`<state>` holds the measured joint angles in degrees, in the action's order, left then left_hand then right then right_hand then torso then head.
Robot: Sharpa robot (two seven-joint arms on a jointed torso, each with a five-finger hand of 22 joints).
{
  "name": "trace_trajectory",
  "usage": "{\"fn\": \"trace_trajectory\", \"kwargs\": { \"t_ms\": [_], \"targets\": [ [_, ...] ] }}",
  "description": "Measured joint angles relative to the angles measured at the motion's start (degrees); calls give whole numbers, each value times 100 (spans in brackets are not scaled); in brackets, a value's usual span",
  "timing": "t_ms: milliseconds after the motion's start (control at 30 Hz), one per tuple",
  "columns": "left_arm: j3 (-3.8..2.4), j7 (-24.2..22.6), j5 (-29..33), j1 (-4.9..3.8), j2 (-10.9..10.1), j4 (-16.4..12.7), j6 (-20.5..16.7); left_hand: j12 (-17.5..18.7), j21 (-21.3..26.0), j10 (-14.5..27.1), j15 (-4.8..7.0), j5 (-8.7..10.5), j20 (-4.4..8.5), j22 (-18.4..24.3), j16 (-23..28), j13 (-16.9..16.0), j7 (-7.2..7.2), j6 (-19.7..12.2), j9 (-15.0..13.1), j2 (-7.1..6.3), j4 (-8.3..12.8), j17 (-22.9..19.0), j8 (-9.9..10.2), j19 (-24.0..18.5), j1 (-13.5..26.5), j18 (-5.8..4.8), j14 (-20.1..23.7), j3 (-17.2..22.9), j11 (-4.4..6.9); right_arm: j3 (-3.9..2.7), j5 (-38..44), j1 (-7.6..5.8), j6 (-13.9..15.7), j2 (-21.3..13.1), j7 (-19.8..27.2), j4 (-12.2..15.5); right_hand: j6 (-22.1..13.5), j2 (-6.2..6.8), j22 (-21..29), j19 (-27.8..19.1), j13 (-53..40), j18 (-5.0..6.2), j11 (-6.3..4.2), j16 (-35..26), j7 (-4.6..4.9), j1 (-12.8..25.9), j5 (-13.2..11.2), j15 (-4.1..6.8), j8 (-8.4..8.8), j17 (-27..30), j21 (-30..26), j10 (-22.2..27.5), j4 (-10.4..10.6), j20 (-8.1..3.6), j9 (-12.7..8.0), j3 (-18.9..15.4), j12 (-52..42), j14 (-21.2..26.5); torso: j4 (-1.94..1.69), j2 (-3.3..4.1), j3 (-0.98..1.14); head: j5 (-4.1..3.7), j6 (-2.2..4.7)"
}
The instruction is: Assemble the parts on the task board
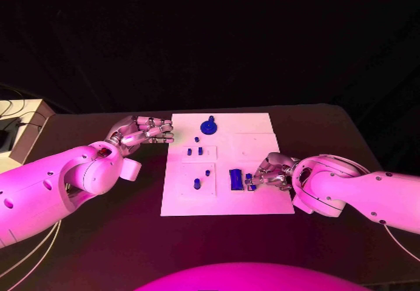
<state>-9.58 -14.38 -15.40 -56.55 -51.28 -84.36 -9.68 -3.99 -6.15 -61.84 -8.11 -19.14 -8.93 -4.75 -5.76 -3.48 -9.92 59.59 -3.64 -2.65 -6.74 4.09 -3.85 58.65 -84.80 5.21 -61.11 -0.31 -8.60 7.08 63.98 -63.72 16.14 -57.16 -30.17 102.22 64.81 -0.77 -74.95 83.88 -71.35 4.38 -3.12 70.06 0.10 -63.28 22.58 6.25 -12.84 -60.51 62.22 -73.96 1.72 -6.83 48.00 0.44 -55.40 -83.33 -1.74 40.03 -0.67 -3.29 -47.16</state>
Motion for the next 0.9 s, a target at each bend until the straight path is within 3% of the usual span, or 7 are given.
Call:
{"fn": "trace_trajectory", "kwargs": {
  "t_ms": [133, 267, 633, 700, 900],
  "targets": [
    [0, 4, 4, 0, -8, 9, 0, 0, 0, 21, 21, 0, 0, 0, 0, 0, 0, 0, 0, 0, 0, 0, 0, 0, 0, 0, 21, 0, -21, 0, 1, 1, 5, -3, -2, -2, 26, 40, 0, 0, 0, 0, -1, 0, 1, 31, 72, 0, 0, 0, 0, -1, 73, 0, 23, -319, -28, 0, -1, 0, 1, -4, 0],
    [0, 7, 6, 0, -9, 11, -1, 0, 0, 21, 21, 0, 0, 0, 0, 0, 0, 0, 0, 0, 0, 0, 0, 0, 0, 0, 21, 0, -21, 1, 2, 1, 8, -4, -4, -3, 33, -23, 0, 0, 1, -1, -2, 0, -6, 19, 48, 0, 0, 0, 0, 0, 129, 0, 23, -497, -28, 0, -1, 0, 1, -7, -1],
    [0, 12, 11, 0, -11, 14, -1, 0, 0, 21, 21, 0, 0, 0, 0, 0, 0, 0, 0, 0, 1, 0, 0, 0, 0, 0, 21, 0, -21, 1, 5, 1, 19, -12, -9, 1, 33, -47, 1, 0, 2, -1, -5, 0, -8, 19, -54, 0, 0, 1, 0, 4, 230, 0, 36, -599, -28, 0, -1, -1, 1, -7, 3],
    [0, 13, 11, 0, -12, 14, -1, 0, 0, 20, 21, 0, 0, 3, 0, 0, 0, 0, 0, 0, -6, 0, 0, 0, 0, 0, 21, -59, -21, 1, 8, 1, 25, -14, -13, 2, 32, -173, 1, 0, -4, -1, -5, 0, -9, -29, 28, 0, 0, 1, 0, 4, 233, 0, 36, -595, -50, 0, -2, -1, 1, -7, 7],
    [0, 15, 13, 0, -14, 14, -1, 0, 0, 20, 21, 0, 0, 6, 0, 0, 0, 0, 0, 0, -7, 0, 0, 0, 0, 0, 21, -73, -20, 1, 16, 1, 41, -23, -28, 6, 32, -227, 2, 0, -14, -1, -4, 0, -9, -83, 343, 0, 0, 5, 0, 4, 178, 0, 31, -505, -50, 0, -1, -2, 1, -10, 8]
  ]
}}
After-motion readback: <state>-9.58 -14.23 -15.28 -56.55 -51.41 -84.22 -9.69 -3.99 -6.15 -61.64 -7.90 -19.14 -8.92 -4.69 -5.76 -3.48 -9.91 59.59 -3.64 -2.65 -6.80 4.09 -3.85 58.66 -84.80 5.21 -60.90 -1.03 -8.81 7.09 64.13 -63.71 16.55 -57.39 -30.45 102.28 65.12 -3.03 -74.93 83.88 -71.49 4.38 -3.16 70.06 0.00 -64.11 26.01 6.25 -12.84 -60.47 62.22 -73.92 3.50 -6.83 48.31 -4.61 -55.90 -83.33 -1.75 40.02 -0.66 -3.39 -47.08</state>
